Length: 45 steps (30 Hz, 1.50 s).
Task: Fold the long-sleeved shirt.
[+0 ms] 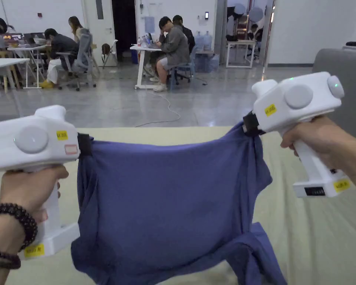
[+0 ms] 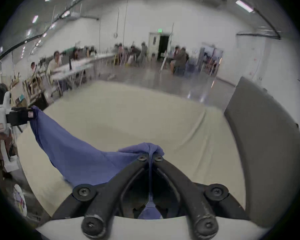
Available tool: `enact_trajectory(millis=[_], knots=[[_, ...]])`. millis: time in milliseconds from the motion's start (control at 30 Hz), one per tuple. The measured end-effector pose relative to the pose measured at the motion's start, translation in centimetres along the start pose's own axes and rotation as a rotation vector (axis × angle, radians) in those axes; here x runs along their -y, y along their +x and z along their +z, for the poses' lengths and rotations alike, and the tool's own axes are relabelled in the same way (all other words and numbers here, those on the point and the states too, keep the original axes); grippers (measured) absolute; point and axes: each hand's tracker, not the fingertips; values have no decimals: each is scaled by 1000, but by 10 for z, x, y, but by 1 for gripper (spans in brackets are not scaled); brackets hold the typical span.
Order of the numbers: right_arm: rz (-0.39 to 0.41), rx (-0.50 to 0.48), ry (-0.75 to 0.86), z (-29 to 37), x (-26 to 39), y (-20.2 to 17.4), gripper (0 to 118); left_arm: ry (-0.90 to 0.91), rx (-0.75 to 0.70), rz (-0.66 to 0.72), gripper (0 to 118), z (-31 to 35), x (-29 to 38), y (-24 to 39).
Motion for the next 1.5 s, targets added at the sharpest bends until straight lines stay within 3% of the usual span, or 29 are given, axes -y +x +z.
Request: enact_trajectory(millis=[133, 267, 333, 433, 533, 600, 800, 1033, 1233, 1367, 1500], knots=[[-3, 96, 154, 49, -89, 20, 0, 134, 13, -69, 0, 13, -100, 34], [-97, 186, 285, 75, -165, 45, 0, 177, 53, 72, 0, 12, -189, 49], [-144, 225, 315, 84, -187, 53, 0, 207, 66, 93, 0, 11, -212, 56], [-262, 198, 406, 95, -202, 61, 0, 239, 42, 124, 0, 14, -233, 69], [-247, 279, 411, 94, -205, 55, 0, 263, 79, 133, 0, 15, -244, 79], [-246, 273, 422, 87, -202, 57, 0, 257, 53, 102, 0, 13, -248, 86], [-262, 247, 392, 55, -167, 64, 0, 243, 35, 15, 0, -13, -219, 82], [-338, 166, 235, -30, -55, 63, 0, 85, 39, -8, 0, -80, -109, 44], [-318, 143, 128, -68, 26, 54, 0, -35, 36, 7, 0, -100, -24, 17], [-336, 97, 147, -44, 51, 46, 0, -24, 51, -29, 0, -70, 1, 16], [-275, 81, 160, 4, 83, 29, 0, 4, 56, -47, 0, -20, 29, 15]])
